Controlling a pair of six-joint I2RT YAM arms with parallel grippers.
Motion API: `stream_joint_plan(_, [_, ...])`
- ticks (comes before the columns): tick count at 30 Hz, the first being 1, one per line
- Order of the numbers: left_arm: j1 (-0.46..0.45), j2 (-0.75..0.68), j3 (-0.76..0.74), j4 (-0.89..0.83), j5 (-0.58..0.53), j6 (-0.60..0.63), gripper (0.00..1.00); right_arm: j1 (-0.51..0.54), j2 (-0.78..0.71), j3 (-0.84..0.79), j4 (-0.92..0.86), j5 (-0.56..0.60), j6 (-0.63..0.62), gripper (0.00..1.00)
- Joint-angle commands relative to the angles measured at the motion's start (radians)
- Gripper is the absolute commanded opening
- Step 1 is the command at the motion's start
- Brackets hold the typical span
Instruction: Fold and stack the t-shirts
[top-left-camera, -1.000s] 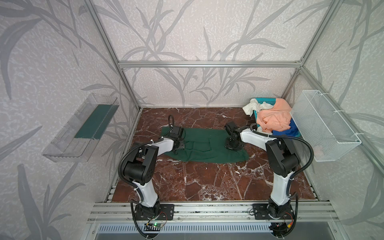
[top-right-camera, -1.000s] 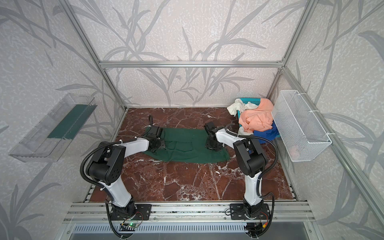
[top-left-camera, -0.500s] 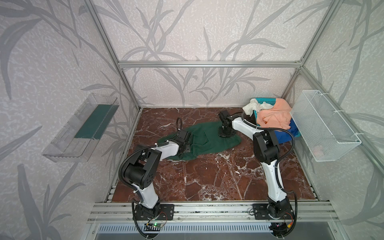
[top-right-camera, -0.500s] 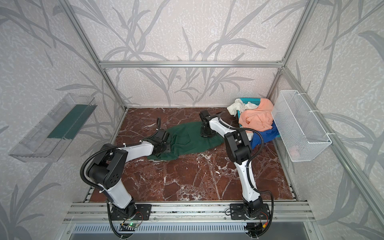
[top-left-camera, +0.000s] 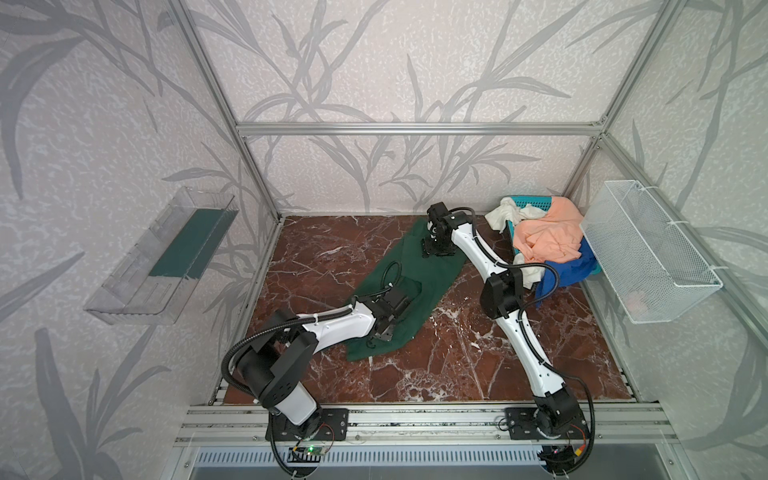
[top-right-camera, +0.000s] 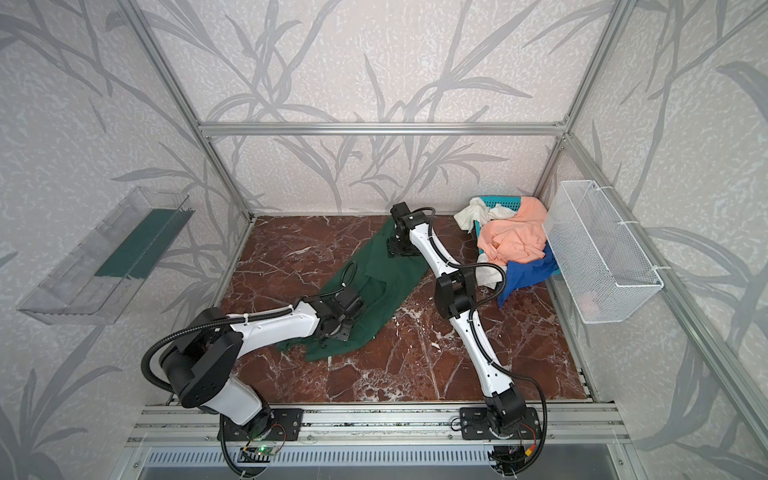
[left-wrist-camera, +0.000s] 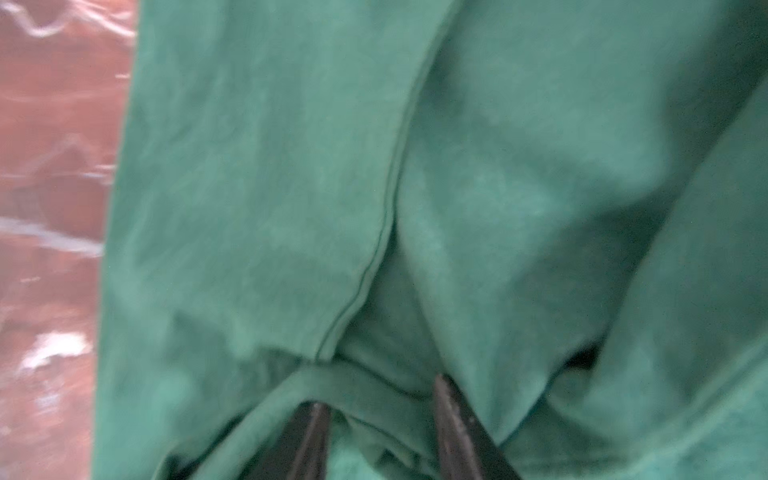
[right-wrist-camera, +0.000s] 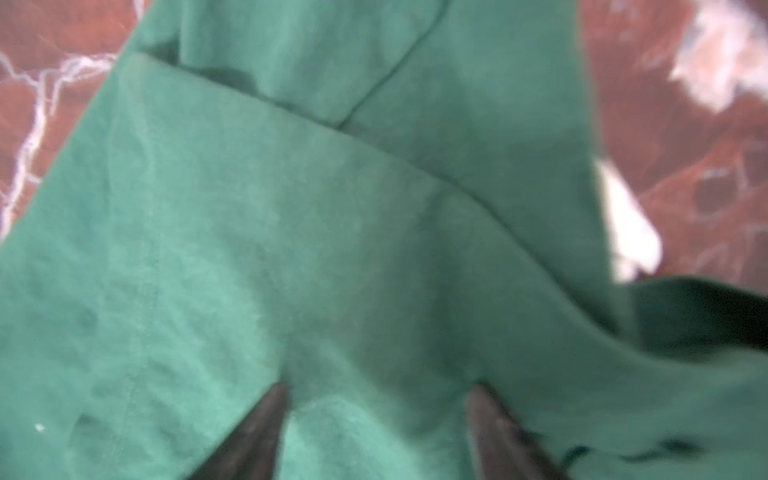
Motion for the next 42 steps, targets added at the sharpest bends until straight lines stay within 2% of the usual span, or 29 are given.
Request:
stream_joint_plan(1, [0.006, -0.04, 0.04, -0.101, -0.053, -0.002, 0.53, -0.026, -0.114, -0.179, 0.018, -0.044, 0.0, 0.86])
stream_joint_plan(4, [0.006, -0.08, 0.03, -0.101, -0.044, 0.001, 0.63, -0.032, -0.214, -0.259, 0.073, -0.045, 0.0, 0.93])
stream_joint_plan(11, [0.009, -0.185, -0.004, -0.102, -0.066, -0.003, 0.85, -0.043, -0.331, -0.262, -0.025, 0.064, 0.049, 0.99])
stream_joint_plan(13, [0.01, -0.2, -0.011, -0.098, -0.065, -0.003, 0.87, -0.044, -0.384, -0.335, -0.021, 0.089, 0.075, 0.99])
stream_joint_plan(16, [0.012, -0.211, -0.024, -0.089, -0.066, -0.004, 0.88, -0.047, -0.503, -0.551, 0.082, 0.106, 0.123, 0.99])
stream_joint_plan(19, [0.013, -0.209, -0.029, -0.082, -0.059, -0.001, 0.87, -0.075, -0.622, -0.796, 0.235, 0.048, 0.171, 0.92])
stream_joint_plan(21, [0.015, -0.21, -0.033, -0.075, -0.051, 0.004, 0.88, -0.106, -0.675, -0.935, 0.332, 0.001, 0.208, 0.83])
stream_joint_plan(24, [0.017, -0.207, -0.036, -0.06, -0.035, 0.016, 0.88, -0.153, -0.708, -1.066, 0.43, -0.064, 0.254, 0.71])
stream_joint_plan(27, [0.017, -0.204, -0.037, -0.05, -0.021, 0.024, 0.88, -0.183, -0.701, -1.139, 0.523, -0.103, 0.281, 0.66])
stream_joint_plan(34, [0.017, -0.216, -0.04, -0.038, -0.013, 0.04, 0.88, -0.22, -0.595, -1.116, 0.566, -0.109, 0.315, 0.55])
stream_joint_plan(37, [0.016, -0.222, -0.043, -0.032, -0.006, 0.049, 0.88, -0.225, -0.542, -1.055, 0.57, -0.11, 0.312, 0.46])
stream_joint_plan(42, [0.016, -0.2, -0.037, -0.028, 0.021, 0.063, 0.88, -0.225, -0.419, -0.873, 0.515, -0.112, 0.276, 0.17])
